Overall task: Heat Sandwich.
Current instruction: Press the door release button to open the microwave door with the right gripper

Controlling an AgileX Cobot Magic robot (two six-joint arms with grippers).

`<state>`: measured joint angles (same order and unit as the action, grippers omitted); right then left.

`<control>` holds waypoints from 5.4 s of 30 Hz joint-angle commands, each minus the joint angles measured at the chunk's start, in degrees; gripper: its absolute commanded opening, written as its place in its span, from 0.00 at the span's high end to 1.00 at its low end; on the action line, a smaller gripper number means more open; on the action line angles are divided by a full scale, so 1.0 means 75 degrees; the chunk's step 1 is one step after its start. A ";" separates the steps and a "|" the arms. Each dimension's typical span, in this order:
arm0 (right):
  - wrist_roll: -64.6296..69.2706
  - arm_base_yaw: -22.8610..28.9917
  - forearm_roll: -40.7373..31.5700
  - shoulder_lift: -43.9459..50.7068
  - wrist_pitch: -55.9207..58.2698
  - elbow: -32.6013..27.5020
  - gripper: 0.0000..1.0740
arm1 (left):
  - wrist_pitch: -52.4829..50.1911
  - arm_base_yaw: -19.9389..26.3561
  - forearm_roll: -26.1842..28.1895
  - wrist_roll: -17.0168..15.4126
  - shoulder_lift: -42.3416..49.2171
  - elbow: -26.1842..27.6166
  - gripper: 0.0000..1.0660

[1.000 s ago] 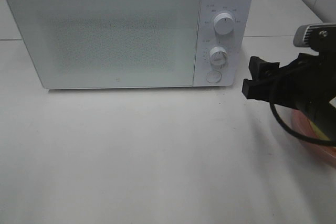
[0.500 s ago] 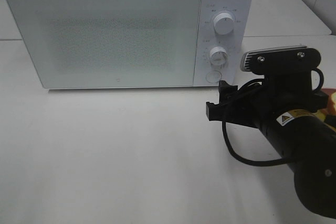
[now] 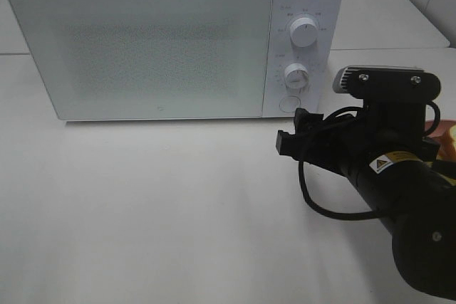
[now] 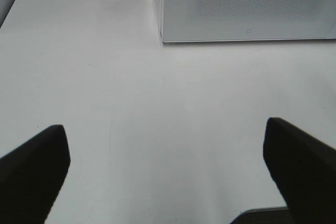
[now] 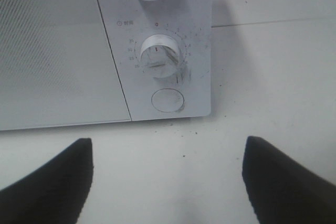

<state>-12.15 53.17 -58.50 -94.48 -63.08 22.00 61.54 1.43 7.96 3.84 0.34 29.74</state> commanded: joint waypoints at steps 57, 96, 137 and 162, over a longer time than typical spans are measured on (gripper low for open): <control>1.0779 -0.0963 0.1024 -0.0825 0.1024 0.0695 1.00 | -0.0023 0.0023 -0.0008 -0.0038 0.0038 -0.0015 0.10; 1.1283 -0.2918 0.2597 -0.3514 0.2185 0.3728 0.97 | -0.0023 0.0023 -0.0008 -0.0038 0.0038 -0.0015 0.10; 1.1146 -0.3002 0.2613 -0.3995 -0.0260 0.4683 0.97 | -0.0023 0.0023 -0.0008 -0.0038 0.0038 -0.0015 0.10; 1.0848 -0.3186 0.2643 -0.4018 0.0099 0.5011 0.95 | -0.0023 0.0023 -0.0008 -0.0038 0.0038 -0.0015 0.10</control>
<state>69.67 32.03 -43.89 -125.48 -50.36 54.60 61.54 1.43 7.96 3.84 0.34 29.74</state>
